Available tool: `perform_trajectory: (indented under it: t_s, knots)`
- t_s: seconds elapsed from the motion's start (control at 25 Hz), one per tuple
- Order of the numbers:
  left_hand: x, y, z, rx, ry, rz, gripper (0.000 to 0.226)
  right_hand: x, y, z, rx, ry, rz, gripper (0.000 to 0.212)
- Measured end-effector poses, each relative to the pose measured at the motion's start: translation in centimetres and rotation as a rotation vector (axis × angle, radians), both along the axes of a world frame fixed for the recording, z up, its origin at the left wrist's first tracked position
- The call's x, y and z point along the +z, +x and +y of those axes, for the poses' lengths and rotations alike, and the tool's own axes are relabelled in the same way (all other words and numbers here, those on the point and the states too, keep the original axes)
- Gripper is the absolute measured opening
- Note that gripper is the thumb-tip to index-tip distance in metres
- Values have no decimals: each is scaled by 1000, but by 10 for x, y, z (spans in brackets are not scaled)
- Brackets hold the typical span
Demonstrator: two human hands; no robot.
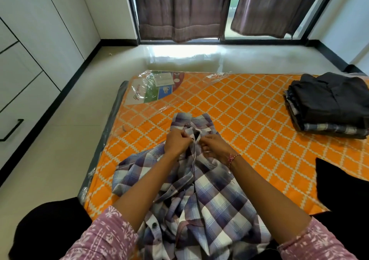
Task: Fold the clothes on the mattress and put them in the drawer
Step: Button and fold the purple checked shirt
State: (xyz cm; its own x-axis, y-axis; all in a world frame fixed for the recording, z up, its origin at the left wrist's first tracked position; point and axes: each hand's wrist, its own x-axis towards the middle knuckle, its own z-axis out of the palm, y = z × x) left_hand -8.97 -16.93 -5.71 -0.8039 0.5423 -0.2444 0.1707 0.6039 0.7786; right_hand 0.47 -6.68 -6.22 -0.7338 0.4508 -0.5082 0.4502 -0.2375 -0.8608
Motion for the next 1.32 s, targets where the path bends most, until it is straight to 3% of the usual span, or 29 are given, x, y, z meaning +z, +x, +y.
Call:
perform_trajectory:
  t_s: [0.16,0.28,0.4,0.52,0.84,1.04,1.2,1.32]
  knots:
    - [24,-3,-5,23,44,-322,22,11,-1,-10,-10,89,92,33]
    - [31,0,-9,64,95,-397,16,14,3,-17,-30,234,149,29]
    - [30,6,-12,133,183,-447,12,17,5,-22,-107,203,182,14]
    - [29,8,-13,120,216,-401,15,18,7,-28,-167,189,197,15]
    - [19,20,-7,116,146,-31,19,16,4,-40,-227,549,64,14]
    - [8,16,-4,37,192,-88,29,21,8,-16,-235,33,23,26]
    - [10,12,-3,-3,175,-143,23,20,8,-11,-162,-18,39,16]
    - [7,13,-3,78,240,-329,25,17,8,-11,-119,39,77,17]
